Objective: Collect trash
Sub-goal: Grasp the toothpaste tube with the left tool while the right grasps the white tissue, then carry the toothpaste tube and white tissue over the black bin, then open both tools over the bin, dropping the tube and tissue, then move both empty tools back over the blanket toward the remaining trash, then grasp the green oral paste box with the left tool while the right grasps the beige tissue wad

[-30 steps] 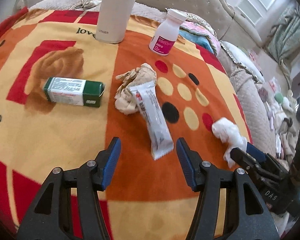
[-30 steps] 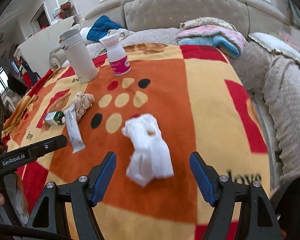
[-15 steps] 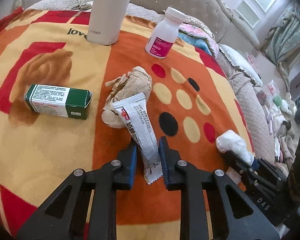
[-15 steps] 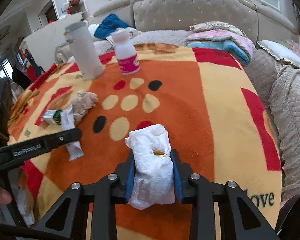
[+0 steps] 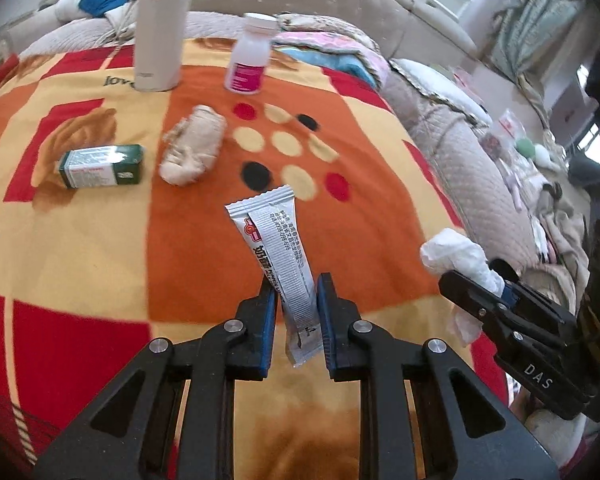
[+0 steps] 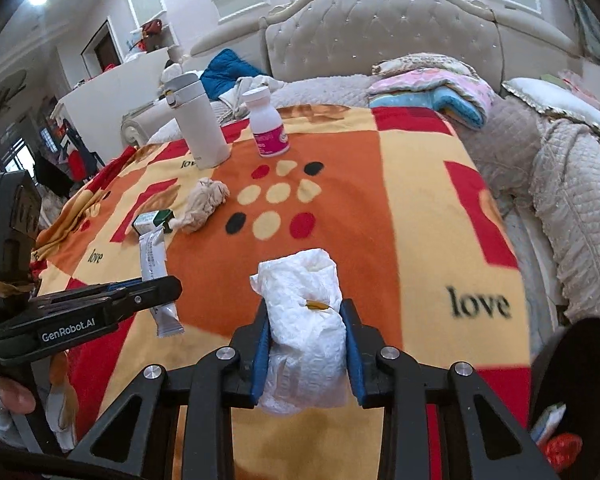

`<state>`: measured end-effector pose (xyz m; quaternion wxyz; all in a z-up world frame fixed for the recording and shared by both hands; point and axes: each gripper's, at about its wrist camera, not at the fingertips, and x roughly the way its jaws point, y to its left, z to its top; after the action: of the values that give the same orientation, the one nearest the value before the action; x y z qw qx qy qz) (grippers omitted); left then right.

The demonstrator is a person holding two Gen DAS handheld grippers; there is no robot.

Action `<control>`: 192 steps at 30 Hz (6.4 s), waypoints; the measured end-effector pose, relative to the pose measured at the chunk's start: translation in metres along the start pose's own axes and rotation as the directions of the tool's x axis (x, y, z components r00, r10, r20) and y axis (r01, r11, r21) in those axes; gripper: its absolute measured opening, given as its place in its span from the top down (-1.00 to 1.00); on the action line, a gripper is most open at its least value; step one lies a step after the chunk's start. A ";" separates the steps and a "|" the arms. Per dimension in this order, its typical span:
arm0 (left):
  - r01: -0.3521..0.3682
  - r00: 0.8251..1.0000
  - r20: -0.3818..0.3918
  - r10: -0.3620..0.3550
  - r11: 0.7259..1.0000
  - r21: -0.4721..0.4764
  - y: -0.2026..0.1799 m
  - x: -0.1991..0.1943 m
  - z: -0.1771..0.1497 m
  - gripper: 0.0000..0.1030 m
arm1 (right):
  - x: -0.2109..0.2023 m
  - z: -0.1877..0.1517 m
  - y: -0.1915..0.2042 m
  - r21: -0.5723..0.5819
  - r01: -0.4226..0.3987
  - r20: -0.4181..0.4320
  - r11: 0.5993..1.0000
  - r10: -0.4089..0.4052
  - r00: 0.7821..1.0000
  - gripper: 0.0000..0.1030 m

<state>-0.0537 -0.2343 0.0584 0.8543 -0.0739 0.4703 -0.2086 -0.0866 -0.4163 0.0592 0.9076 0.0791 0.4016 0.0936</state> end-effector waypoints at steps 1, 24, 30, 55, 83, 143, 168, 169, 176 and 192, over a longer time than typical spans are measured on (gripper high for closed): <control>0.003 1.000 0.000 -0.003 1.000 0.011 -0.005 -0.001 -0.003 0.67 | -0.004 -0.003 -0.002 0.005 0.005 0.002 1.000 -0.005 1.000 0.40; 0.082 0.997 -0.026 -0.079 0.976 0.200 -0.111 0.000 -0.032 0.67 | -0.085 -0.054 -0.075 0.156 0.119 0.057 0.981 -0.129 0.990 0.40; 0.108 0.994 -0.048 -0.099 0.967 0.232 -0.133 0.008 -0.036 0.67 | -0.097 -0.059 -0.097 0.193 0.145 0.060 0.970 -0.159 0.985 0.40; 0.177 0.982 -0.133 -0.137 0.914 0.366 -0.221 0.057 -0.038 0.67 | -0.117 -0.094 -0.185 0.342 0.237 0.012 0.909 -0.257 0.966 0.40; 0.288 0.949 -0.233 -0.212 0.884 0.368 -0.264 0.105 -0.043 0.67 | -0.106 -0.113 -0.238 0.426 0.277 -0.045 0.861 -0.286 0.957 0.40; 0.086 0.994 -0.093 -0.064 0.965 0.248 -0.141 0.047 -0.030 0.16 | -0.084 -0.092 -0.149 0.328 0.231 -0.082 0.916 -0.216 0.973 -0.26; -0.146 0.988 -0.041 0.149 0.987 0.063 0.051 0.003 0.000 0.16 | -0.006 -0.046 -0.020 0.115 0.071 -0.140 0.991 -0.054 0.989 -0.32; -0.160 0.986 -0.037 0.161 0.986 0.047 0.063 0.002 0.005 0.16 | -0.001 -0.043 -0.014 0.102 0.063 -0.144 0.993 -0.047 0.988 -0.37; -0.248 0.968 0.014 0.251 0.964 -0.096 0.151 -0.011 0.057 0.16 | 0.025 -0.025 0.012 0.048 0.040 -0.164 0.998 -0.031 0.986 -0.46; -0.261 0.964 -0.065 0.260 0.965 -0.015 0.189 0.016 0.077 0.16 | 0.048 -0.004 0.054 0.014 -0.043 -0.164 0.999 0.045 0.985 -0.46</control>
<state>0.0725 -0.0760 0.0274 0.8582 -0.0149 0.5048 -0.0912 -0.0636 -0.3526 0.0344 0.8686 0.0845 0.4739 0.1178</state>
